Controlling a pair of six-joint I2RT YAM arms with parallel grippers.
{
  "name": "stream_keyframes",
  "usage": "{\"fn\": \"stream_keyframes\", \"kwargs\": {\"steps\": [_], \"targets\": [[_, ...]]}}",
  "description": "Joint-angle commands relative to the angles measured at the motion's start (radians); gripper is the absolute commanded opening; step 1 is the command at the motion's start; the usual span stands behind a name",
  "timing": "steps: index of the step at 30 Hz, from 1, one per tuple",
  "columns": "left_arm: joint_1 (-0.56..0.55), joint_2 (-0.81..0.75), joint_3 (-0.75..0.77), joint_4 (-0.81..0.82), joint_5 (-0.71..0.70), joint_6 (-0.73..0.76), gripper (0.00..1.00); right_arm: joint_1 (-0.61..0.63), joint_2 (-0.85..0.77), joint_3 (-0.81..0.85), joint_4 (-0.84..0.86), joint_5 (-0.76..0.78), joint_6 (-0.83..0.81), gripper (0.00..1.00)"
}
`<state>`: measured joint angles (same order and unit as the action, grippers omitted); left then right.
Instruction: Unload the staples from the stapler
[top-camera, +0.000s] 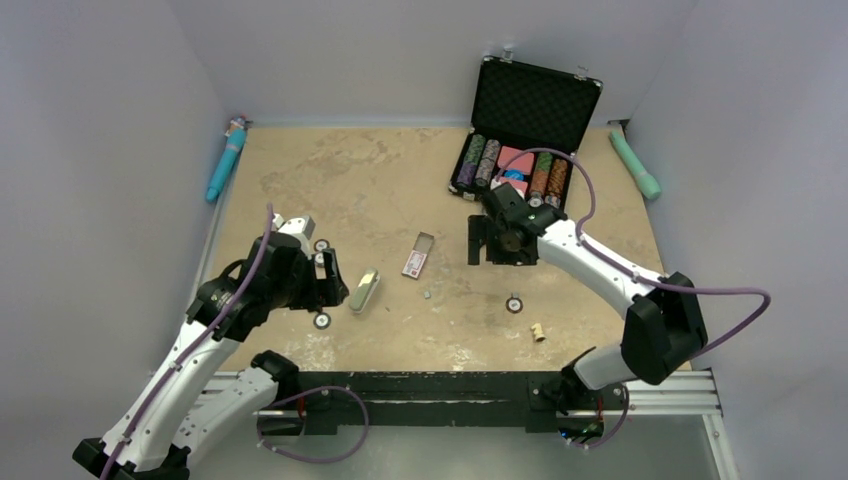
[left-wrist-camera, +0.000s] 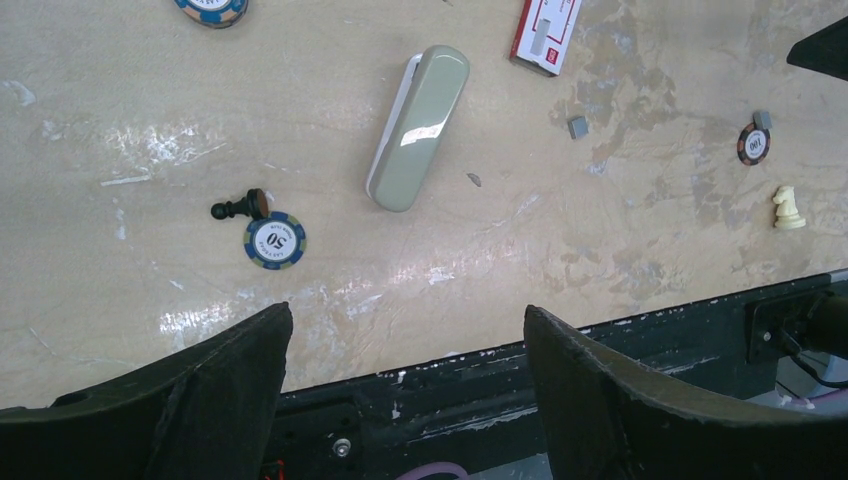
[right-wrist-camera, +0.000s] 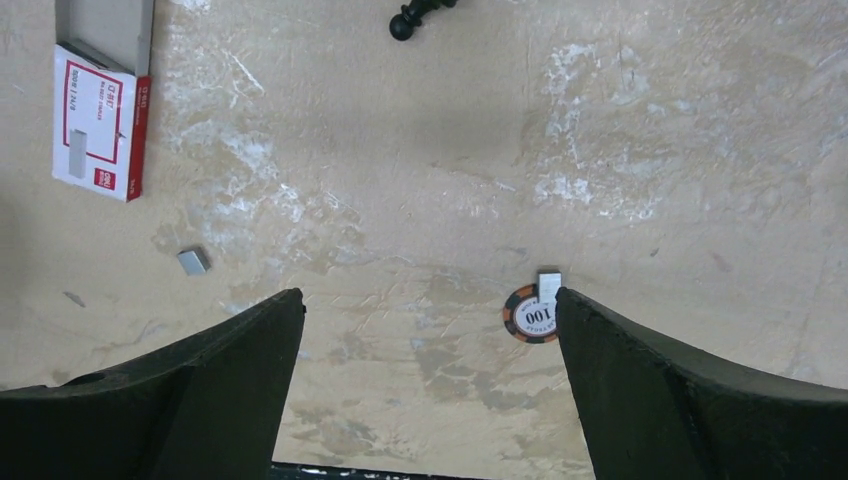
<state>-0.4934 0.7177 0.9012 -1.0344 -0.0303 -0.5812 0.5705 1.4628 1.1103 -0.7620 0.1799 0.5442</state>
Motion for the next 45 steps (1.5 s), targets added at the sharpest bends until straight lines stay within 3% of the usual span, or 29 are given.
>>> {"fn": "stream_keyframes", "kwargs": {"steps": [1,6,10,21,30,45], "targets": [[-0.001,-0.005,-0.005,0.015,-0.018,0.008,0.89,0.003,-0.049,-0.052,0.042,-0.006,0.082,0.99],[-0.005,0.004,-0.002,0.005,-0.027,0.004,0.88,0.004,-0.003,-0.069,-0.009,0.049,0.125,0.97],[-0.008,-0.007,-0.006,0.007,-0.033,0.000,0.87,0.003,0.006,-0.128,0.042,0.035,0.121,0.94],[-0.011,0.007,-0.008,0.011,-0.019,-0.001,0.85,0.000,0.018,-0.233,0.114,0.029,0.179,0.72],[-0.016,0.015,-0.007,0.011,-0.019,0.002,0.84,-0.027,0.035,-0.250,0.086,0.104,0.237,0.65],[-0.019,0.012,-0.008,0.011,-0.019,0.002,0.83,-0.108,-0.004,-0.312,0.150,0.044,0.272,0.49]]}}
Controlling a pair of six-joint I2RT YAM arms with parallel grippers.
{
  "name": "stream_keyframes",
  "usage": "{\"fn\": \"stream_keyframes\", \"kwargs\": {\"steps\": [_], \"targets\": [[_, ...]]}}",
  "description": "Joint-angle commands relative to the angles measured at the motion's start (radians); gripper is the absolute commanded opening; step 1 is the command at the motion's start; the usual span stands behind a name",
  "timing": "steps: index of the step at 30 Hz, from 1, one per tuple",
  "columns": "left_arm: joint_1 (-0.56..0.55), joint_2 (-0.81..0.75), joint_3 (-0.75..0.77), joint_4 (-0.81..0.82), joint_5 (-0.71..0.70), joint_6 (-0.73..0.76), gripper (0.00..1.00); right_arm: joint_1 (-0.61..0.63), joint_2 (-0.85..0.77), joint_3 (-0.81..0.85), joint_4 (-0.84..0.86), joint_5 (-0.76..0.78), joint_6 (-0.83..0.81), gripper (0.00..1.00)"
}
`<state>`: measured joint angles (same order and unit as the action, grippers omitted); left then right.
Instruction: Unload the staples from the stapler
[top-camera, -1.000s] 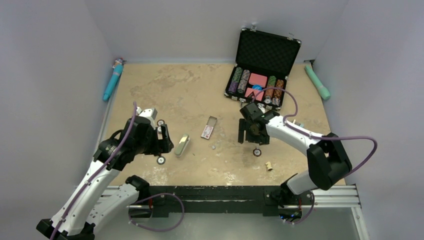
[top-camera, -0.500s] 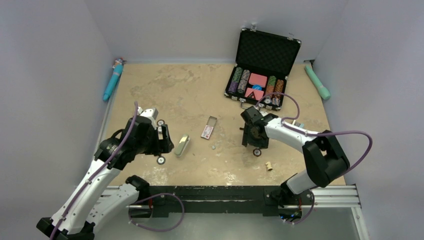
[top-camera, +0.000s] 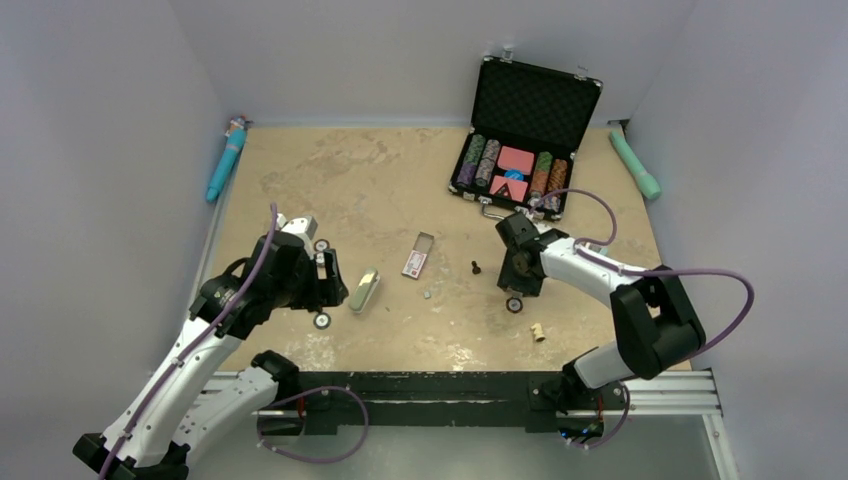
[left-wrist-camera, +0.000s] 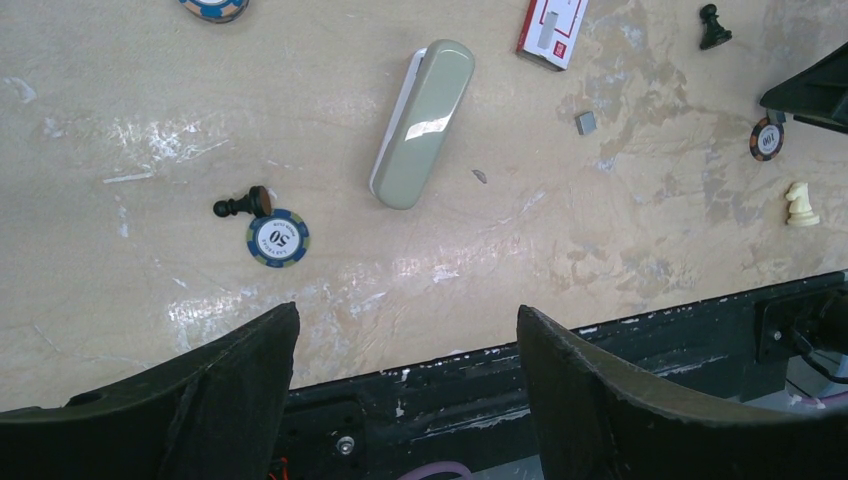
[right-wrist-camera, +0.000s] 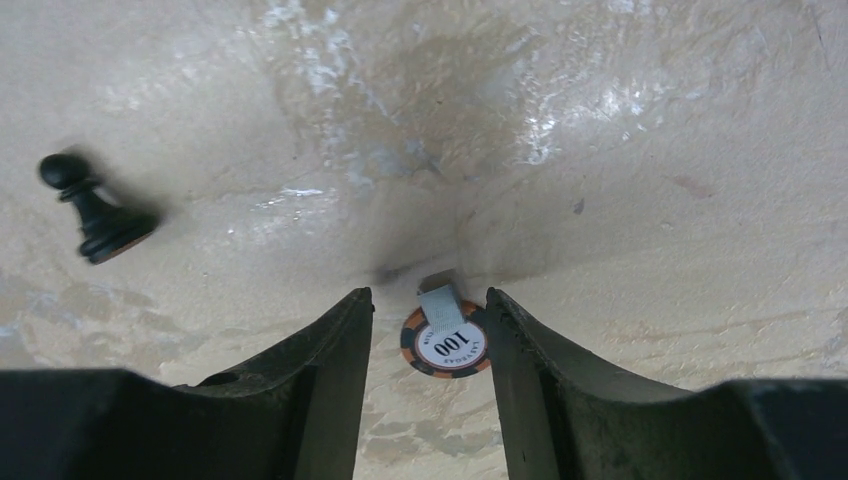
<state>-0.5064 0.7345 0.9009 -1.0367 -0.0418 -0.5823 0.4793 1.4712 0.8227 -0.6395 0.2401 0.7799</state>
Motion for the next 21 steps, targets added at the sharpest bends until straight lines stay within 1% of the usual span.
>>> {"fn": "stream_keyframes", "kwargs": {"steps": [1,9,21], "targets": [[-0.007,-0.005,-0.008,0.013,-0.006,0.003,0.83,-0.020,-0.012,-0.032,0.035,-0.026,0.037,0.47],[-0.010,-0.007,-0.006,0.013,-0.005,0.010,0.83,-0.024,-0.024,-0.058,0.034,-0.036,0.041,0.40],[-0.029,-0.021,-0.004,0.006,-0.022,0.009,0.82,-0.024,-0.040,-0.067,0.013,-0.036,0.048,0.21]]}}
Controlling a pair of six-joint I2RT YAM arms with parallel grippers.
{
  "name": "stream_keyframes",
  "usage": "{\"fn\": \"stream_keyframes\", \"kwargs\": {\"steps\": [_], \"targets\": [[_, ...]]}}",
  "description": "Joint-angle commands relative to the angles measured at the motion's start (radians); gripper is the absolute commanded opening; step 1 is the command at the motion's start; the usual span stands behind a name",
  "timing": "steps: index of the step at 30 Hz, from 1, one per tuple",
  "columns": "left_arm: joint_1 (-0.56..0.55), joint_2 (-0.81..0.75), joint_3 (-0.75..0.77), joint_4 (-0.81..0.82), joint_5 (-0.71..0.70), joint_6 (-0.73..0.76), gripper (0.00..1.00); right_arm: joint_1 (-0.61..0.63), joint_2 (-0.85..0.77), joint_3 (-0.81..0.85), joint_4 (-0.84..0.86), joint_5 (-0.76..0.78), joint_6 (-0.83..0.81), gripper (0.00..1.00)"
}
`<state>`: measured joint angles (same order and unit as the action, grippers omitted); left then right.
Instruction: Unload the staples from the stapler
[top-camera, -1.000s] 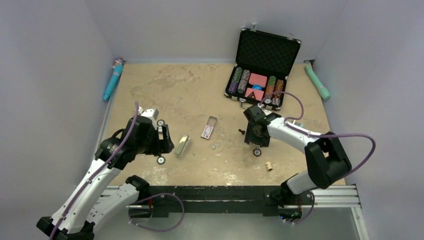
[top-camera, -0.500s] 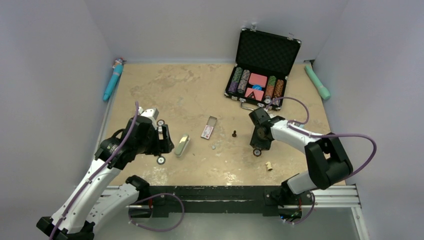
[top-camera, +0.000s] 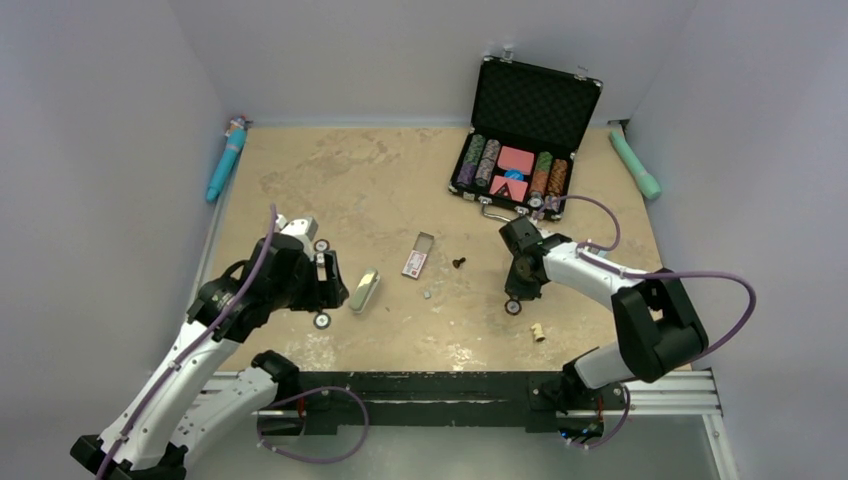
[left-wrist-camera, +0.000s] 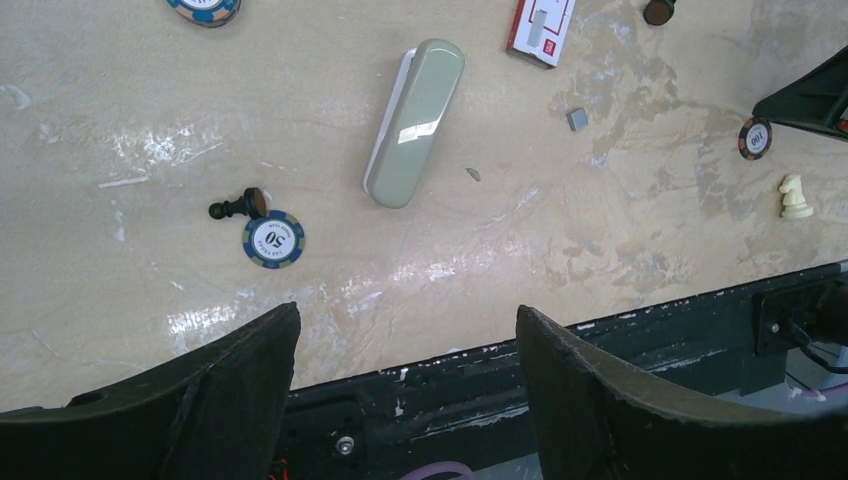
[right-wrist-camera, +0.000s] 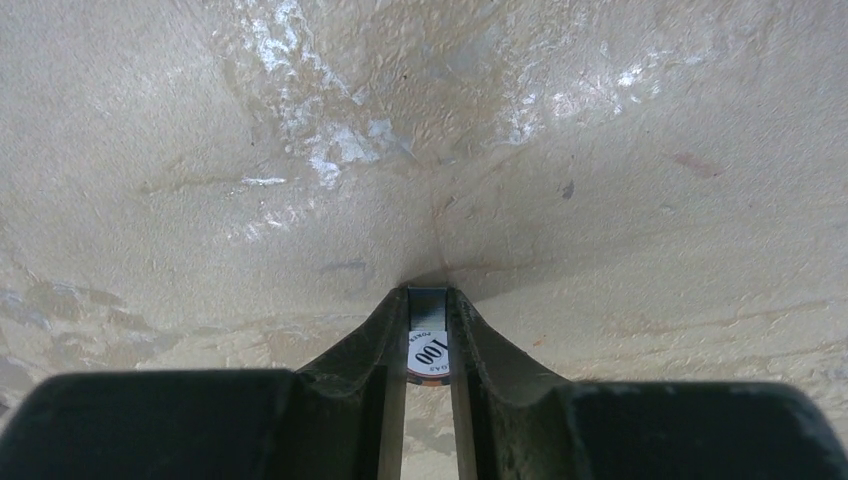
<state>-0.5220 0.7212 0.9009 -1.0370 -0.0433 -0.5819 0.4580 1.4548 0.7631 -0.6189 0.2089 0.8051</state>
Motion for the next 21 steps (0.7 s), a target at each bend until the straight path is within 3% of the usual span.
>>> {"fn": "stream_keyframes", "kwargs": {"steps": [1,10,21], "targets": [[-0.017,-0.008,-0.003,0.004,-0.025,0.007,0.82,-0.002,-0.024,-0.004,-0.011,-0.005,0.024,0.20],[-0.054,-0.019,0.000,-0.007,-0.055,-0.002,0.82,-0.002,-0.019,0.081,-0.067,-0.001,0.000,0.15],[-0.060,-0.027,0.000,-0.006,-0.063,-0.007,0.82,-0.002,0.003,0.319,-0.100,-0.039,-0.083,0.09]]}}
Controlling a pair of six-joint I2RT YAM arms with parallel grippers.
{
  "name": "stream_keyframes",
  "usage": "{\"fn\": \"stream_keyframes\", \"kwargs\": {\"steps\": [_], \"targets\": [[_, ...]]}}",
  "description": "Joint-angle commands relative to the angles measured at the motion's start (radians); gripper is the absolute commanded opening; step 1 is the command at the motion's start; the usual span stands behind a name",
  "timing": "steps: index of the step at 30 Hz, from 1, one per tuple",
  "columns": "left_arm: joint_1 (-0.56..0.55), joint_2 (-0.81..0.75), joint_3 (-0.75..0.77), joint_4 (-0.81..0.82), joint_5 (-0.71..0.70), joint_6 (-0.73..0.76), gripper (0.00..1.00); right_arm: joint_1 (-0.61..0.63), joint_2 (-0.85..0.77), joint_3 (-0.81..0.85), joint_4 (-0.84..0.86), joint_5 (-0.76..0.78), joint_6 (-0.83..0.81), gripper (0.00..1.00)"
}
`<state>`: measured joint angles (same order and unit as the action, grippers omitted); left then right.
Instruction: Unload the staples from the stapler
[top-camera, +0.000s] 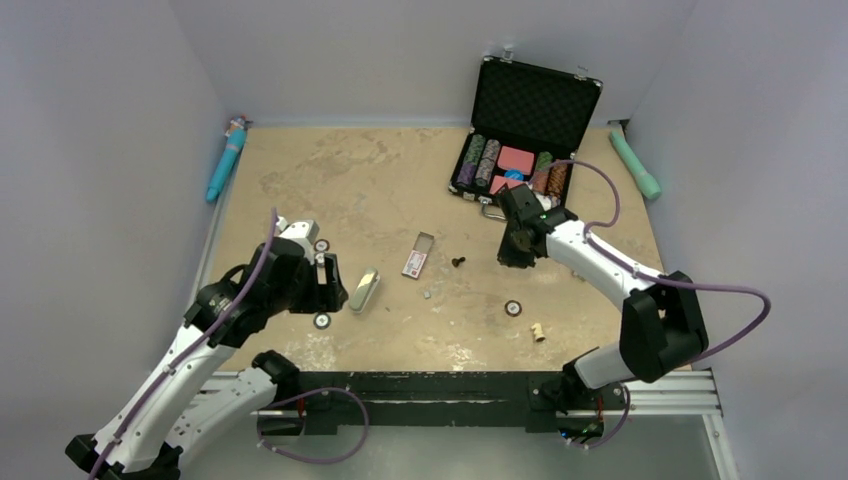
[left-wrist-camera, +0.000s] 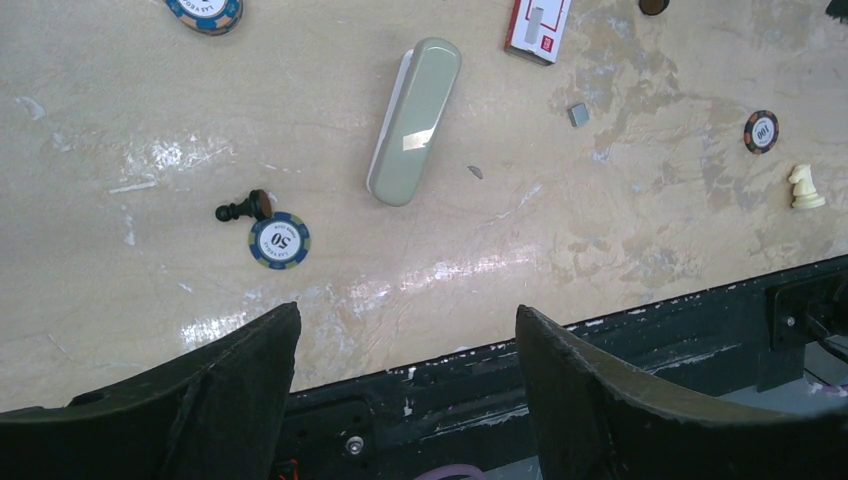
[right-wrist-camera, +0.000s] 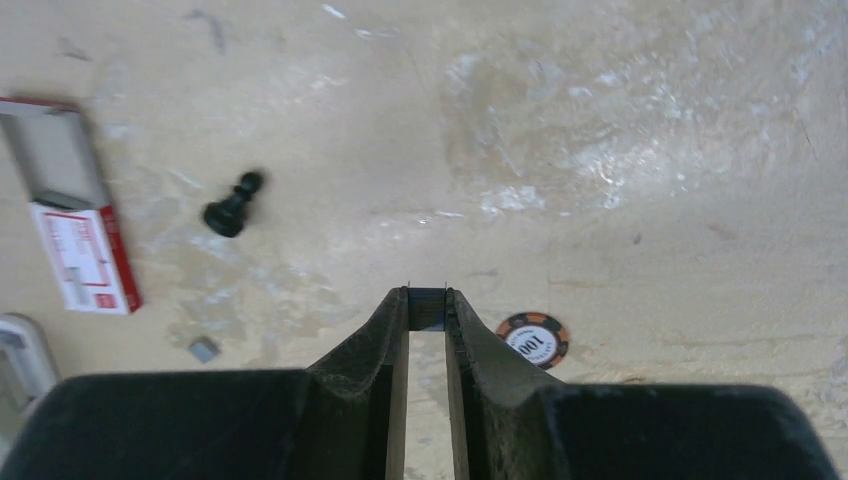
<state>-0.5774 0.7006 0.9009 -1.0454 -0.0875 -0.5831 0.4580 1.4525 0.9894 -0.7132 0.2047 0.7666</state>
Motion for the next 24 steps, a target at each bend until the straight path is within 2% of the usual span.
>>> {"fn": "stream_keyframes", "kwargs": {"steps": [1,24], "targets": [[-0.004,-0.005,0.000,0.002,-0.019,-0.006,0.82,-0.002,0.009,0.112,0.009,-0.058,-0.057,0.08],[-0.005,0.026,-0.007,0.028,0.025,0.011,0.80,0.076,0.297,0.494,0.150,-0.297,-0.086,0.00]]}}
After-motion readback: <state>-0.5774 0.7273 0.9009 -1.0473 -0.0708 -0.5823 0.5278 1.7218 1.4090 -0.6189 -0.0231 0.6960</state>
